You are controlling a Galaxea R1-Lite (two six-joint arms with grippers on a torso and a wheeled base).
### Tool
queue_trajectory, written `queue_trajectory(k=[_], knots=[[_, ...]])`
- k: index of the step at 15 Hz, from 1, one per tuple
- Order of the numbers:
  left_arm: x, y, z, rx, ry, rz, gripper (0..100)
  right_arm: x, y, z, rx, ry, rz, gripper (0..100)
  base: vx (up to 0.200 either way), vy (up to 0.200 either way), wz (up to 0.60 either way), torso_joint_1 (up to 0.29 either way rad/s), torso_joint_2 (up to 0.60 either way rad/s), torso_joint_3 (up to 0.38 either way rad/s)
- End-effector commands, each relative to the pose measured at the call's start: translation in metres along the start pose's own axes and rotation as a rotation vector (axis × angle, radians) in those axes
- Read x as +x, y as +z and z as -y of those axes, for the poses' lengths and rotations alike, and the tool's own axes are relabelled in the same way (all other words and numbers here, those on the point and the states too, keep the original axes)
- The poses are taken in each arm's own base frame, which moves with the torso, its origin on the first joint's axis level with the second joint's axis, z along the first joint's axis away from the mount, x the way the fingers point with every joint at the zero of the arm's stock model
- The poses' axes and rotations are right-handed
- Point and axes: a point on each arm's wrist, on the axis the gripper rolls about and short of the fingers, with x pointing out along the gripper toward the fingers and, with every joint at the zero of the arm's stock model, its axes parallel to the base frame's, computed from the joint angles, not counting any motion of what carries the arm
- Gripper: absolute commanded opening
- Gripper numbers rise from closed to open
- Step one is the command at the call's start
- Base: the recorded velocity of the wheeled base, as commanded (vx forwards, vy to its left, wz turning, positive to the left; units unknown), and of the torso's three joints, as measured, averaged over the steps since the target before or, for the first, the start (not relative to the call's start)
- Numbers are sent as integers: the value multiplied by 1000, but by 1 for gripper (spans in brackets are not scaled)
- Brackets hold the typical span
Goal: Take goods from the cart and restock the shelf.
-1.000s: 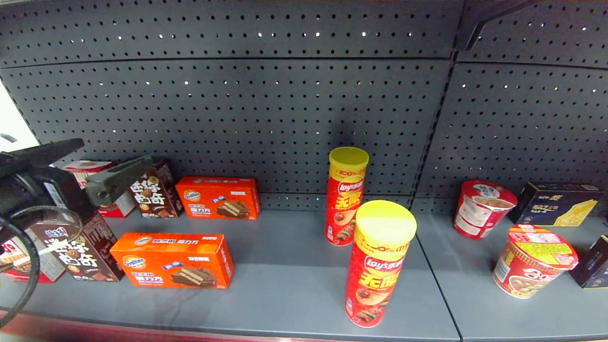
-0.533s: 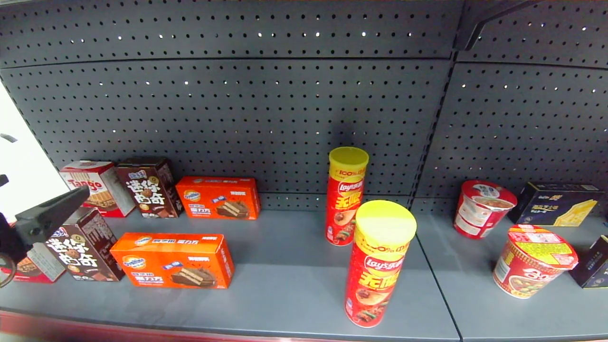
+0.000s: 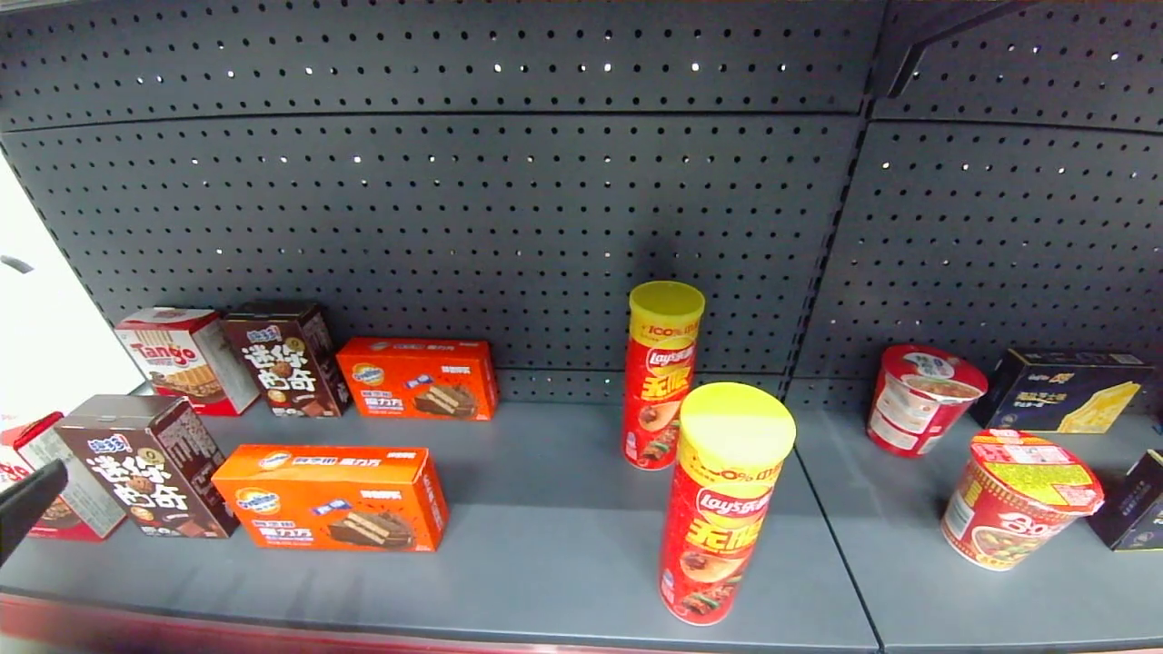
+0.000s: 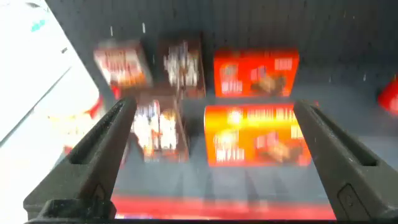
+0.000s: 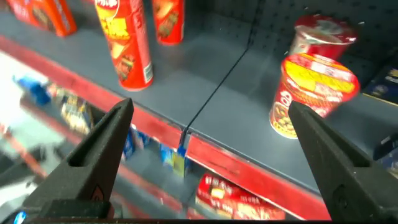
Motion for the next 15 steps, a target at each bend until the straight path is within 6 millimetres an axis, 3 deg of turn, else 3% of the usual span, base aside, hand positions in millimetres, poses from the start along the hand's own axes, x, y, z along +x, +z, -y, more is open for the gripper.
queue_trajectory(k=[1, 5, 10, 15], knots=[[-21, -5, -1, -4, 5, 41, 100, 32, 21, 10, -8, 80, -124, 100, 0, 0, 0, 0, 0, 0], [-27, -11, -1, -38, 15, 43, 100, 86, 38, 22, -17, 62, -136, 100, 0, 0, 0, 0, 0, 0], [-65, -47, 0, -62, -8, -8, 100, 113, 33, 12, -29, 195, -221, 100, 0, 0, 0, 0, 0, 0], [-72, -70, 2, -62, -11, -18, 100, 138, 27, 6, -40, 138, -308, 100, 0, 0, 0, 0, 0, 0]])
